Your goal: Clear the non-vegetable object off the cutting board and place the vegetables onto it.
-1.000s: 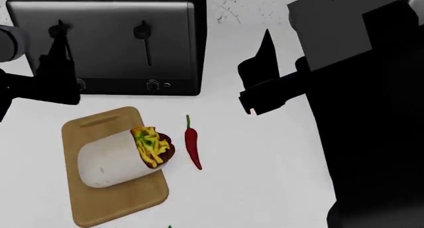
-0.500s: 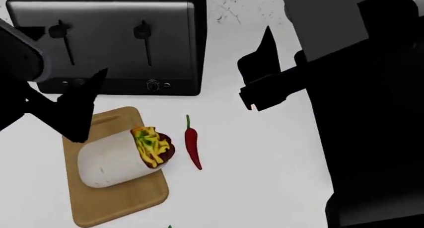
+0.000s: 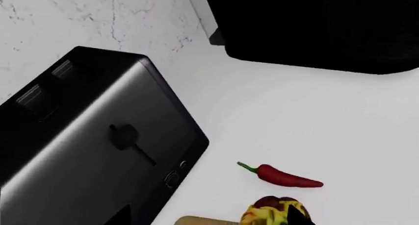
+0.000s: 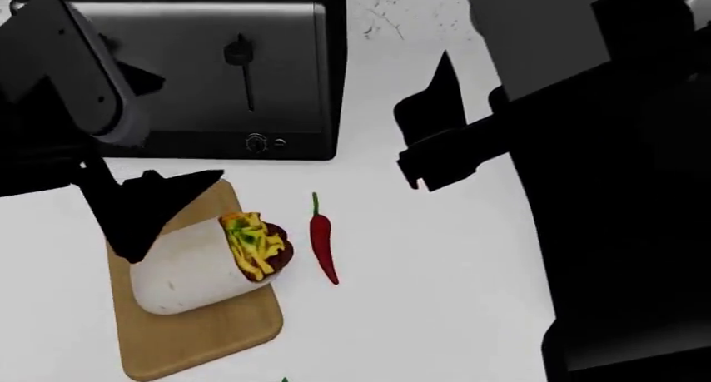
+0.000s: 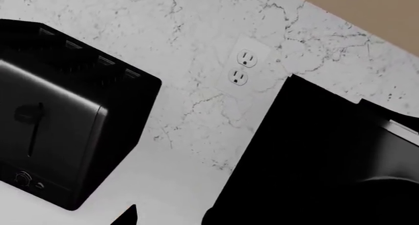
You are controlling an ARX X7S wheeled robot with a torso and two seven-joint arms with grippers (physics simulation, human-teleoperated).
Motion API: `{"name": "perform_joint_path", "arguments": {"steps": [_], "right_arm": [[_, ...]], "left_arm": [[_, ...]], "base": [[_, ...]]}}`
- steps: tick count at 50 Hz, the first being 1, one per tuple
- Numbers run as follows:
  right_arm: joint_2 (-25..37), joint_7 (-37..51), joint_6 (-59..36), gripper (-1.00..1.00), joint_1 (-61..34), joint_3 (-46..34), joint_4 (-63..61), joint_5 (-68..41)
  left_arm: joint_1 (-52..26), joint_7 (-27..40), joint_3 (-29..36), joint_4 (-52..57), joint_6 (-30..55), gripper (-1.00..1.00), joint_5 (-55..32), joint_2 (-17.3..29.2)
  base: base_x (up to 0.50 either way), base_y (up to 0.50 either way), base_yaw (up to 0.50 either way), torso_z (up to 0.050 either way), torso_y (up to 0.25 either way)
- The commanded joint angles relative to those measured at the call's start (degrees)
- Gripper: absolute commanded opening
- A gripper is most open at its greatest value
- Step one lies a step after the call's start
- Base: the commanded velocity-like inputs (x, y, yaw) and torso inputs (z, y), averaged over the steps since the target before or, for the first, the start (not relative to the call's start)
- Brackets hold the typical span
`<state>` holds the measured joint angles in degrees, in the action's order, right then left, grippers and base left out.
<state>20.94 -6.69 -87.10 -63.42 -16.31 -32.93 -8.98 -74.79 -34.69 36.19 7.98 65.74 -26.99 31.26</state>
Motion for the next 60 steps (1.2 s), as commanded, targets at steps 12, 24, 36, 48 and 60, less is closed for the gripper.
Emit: {"name": "perform_joint_path", "arguments": {"steps": [12,24,36,48,60], "right_arm": [[-0.5,2.0,-2.8,1.00,-1.8,1.0,0.1,-4.3],[1.8,12.3,-2.7,1.00,-3.4,1.1,1.7,-17.7],[2.5,16.1,-2.0,1.00,-4.4,0.8,3.0,-22.5],[3.2,18.4,-1.9,1.00,-4.1,0.9,3.2,-25.5],[3.8,20.7,-2.1,1.00,-4.2,1.0,3.1,-28.5]], "left_arm": [[-2.9,-11.1,9.5,-4.0,-5.0,1.00,1.7,-1.9],[-1.0,-12.5,12.8,-6.3,-8.7,1.00,3.2,-1.9],[0.7,-12.7,15.1,-7.3,-10.4,1.00,4.4,-1.1],[0.7,-12.6,15.9,-10.7,-12.2,1.00,5.7,-1.4],[1.9,-11.9,15.7,-12.5,-13.8,1.00,5.8,-1.6]], "base": [[0.00,0.00,0.00,0.000,0.000],[0.00,0.00,0.00,0.000,0.000],[0.00,0.00,0.00,0.000,0.000],[0.00,0.00,0.00,0.000,0.000],[0.00,0.00,0.00,0.000,0.000]]}}
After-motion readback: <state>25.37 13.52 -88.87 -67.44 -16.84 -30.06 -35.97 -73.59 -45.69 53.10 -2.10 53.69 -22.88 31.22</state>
